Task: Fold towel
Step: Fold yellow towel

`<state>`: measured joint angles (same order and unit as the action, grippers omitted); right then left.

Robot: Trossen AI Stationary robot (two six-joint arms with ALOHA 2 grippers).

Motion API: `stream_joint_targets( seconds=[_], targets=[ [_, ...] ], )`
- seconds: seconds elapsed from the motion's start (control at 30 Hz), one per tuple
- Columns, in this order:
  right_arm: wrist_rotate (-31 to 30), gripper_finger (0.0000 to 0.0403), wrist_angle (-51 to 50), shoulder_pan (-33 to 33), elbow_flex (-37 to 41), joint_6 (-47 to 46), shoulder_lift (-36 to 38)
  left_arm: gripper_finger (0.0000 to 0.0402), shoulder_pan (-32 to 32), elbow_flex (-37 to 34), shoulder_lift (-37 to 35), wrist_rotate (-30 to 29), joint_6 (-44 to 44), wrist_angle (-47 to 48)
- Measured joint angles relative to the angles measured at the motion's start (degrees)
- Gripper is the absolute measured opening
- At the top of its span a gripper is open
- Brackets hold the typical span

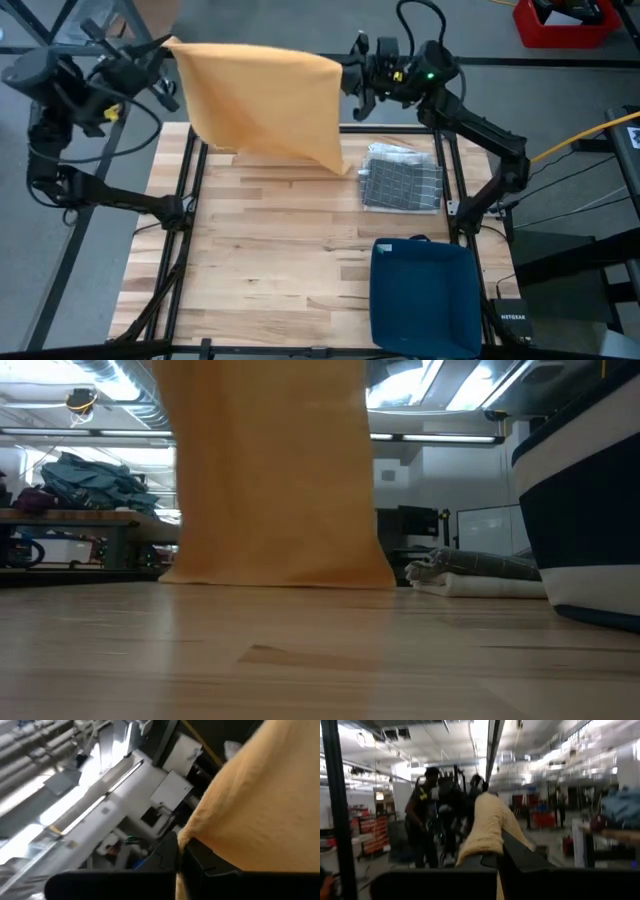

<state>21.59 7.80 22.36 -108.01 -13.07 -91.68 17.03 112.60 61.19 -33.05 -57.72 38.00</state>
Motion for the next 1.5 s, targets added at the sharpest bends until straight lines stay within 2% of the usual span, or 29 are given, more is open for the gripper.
stream_joint_targets(
  seconds=[0.13, 0.33, 0.43, 0.6, 0.73, 0.83, 0.97, 1.07, 1.3, 1.5],
  targets=[
    [-0.08, 0.0001, -9.09, -1.53, 0.0, -0.15, 2.59, 0.0, -3.84, 0.0, -1.69, 0.3, 9.5, 4.72],
    [-0.09, 0.0001, -20.47, -6.99, 0.0, -0.21, 4.16, 0.0, -9.81, 0.0, -3.14, 3.66, 26.56, 18.35],
    [-0.07, 0.0001, -23.73, -10.61, 0.0, -0.22, 4.16, 0.0, -12.1, 0.0, -3.31, 11.95, 33.72, 23.48],
    [0.06, 0.0001, -25.61, -16.36, 0.0, -0.2, 4.16, 0.0, -14.87, 0.0, -3.11, 27.98, 42.81, 24.4],
    [0.08, 0.0001, -27.85, -20.36, 0.0, -0.17, 4.16, 0.0, -16.09, -0.02, -3.28, 34.34, 49.44, 26.41],
    [-0.13, 0.0001, -32.84, -22.96, 0.0, 0.47, 4.16, 0.0, -16.84, -0.04, -3.34, 38.74, 54.25, 31.29],
    [-2.86, 0.0001, -39.63, -26.7, 0.7, 1.71, 4.09, 0.0, -18.02, -1.1, -3.2, 40.66, 61.11, 38.39],
    [-3.81, 0.0001, -41.56, -29.93, 2.28, 1.2, 4.05, 0.0, -19.23, -3.39, -2.82, 41.39, 66.2, 42.63],
    [-4.49, 0.0001, -41.33, -37.55, 5.97, -2.67, 3.74, 0.0, -24.42, -12.55, -2.07, 50.12, 75.57, 43.43],
    [-7.69, 0.0001, -40.74, -43.9, 8.74, -6.65, 1.97, 0.0, -31.56, -21.68, -0.43, 50.7, 81.56, 43.33]
  ],
)
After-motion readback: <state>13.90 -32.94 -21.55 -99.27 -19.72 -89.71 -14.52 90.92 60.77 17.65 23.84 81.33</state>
